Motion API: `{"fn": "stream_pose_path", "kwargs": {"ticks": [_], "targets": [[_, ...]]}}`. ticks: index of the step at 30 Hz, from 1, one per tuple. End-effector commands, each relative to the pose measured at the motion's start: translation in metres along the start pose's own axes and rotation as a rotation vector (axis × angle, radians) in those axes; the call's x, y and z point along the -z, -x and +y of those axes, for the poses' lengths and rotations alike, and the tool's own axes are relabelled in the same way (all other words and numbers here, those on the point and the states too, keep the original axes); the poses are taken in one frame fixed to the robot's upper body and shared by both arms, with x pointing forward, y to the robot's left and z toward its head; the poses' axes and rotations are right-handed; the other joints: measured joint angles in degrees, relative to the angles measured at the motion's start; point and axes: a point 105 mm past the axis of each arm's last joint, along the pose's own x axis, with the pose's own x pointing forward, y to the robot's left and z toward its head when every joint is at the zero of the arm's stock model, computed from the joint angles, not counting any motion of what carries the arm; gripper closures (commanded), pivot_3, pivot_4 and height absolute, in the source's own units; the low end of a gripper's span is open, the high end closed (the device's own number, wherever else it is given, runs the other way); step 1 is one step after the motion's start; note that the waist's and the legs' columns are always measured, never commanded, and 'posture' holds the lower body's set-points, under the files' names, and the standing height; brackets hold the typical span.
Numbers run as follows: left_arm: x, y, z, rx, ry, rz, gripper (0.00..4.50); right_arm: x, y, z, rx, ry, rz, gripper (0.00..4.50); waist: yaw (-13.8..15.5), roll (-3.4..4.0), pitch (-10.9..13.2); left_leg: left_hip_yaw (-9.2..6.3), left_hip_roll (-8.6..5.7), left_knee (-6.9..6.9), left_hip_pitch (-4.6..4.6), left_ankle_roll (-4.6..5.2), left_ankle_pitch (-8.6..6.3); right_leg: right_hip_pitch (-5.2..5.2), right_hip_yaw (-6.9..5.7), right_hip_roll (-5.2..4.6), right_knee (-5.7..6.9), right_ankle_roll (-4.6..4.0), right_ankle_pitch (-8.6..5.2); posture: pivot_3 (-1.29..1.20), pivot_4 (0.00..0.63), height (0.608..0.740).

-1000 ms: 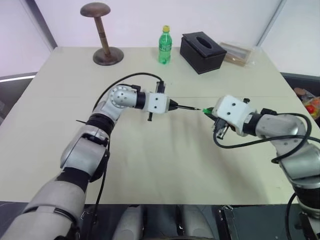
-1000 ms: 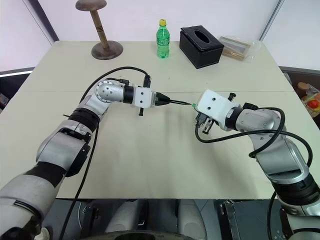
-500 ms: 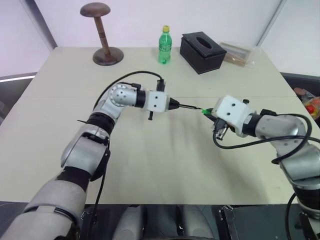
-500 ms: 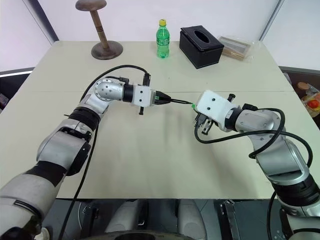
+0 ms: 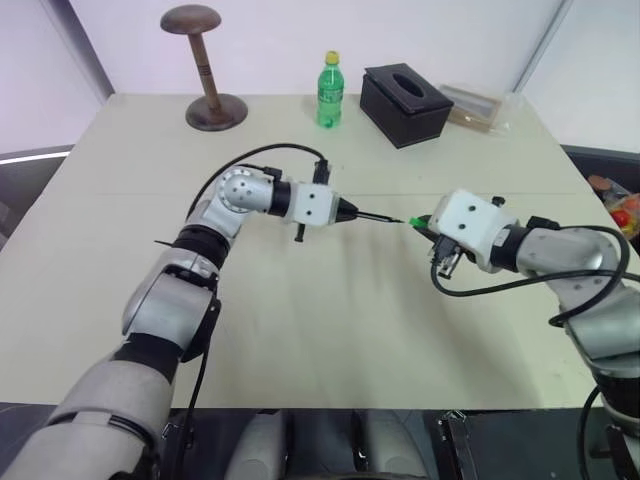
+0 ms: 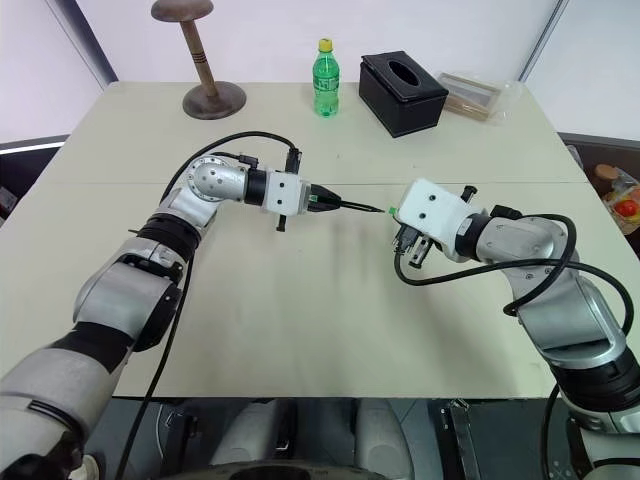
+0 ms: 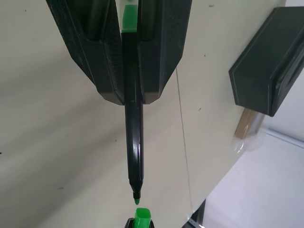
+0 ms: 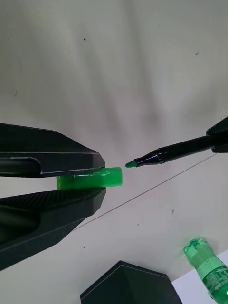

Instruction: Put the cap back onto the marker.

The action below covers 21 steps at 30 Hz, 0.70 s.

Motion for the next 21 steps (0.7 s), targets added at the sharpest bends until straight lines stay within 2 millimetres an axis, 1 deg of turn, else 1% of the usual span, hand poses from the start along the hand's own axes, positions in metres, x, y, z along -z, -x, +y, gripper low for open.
{"fn": "stream_pose_path", "kwargs": {"ticks": [1, 10, 21], "targets": [[-0.011, 0.004, 0.015, -0.054, -0.038, -0.041, 4.5, -0.011, 0.006, -0.008, 0.038, 0.028, -0.037, 4.48, 0.0, 0.0, 0.0, 0.0, 0.0, 0.0, 0.0, 0.0, 0.0, 0.0, 0.0, 0.0, 0.0, 0.0, 0.0, 0.0, 0.15, 0.74], [-0.012, 0.003, 0.015, -0.052, -0.037, -0.047, 4.5, -0.013, 0.005, -0.005, 0.029, 0.024, -0.044, 4.48, 0.0, 0.0, 0.0, 0.0, 0.0, 0.0, 0.0, 0.0, 0.0, 0.0, 0.0, 0.0, 0.0, 0.0, 0.0, 0.0, 0.15, 0.74], [-0.013, 0.002, 0.015, -0.051, -0.037, -0.05, 4.5, -0.022, 0.004, -0.003, 0.014, 0.03, -0.072, 4.48, 0.0, 0.0, 0.0, 0.0, 0.0, 0.0, 0.0, 0.0, 0.0, 0.0, 0.0, 0.0, 0.01, 0.0, 0.0, 0.0, 0.15, 0.74]]}}
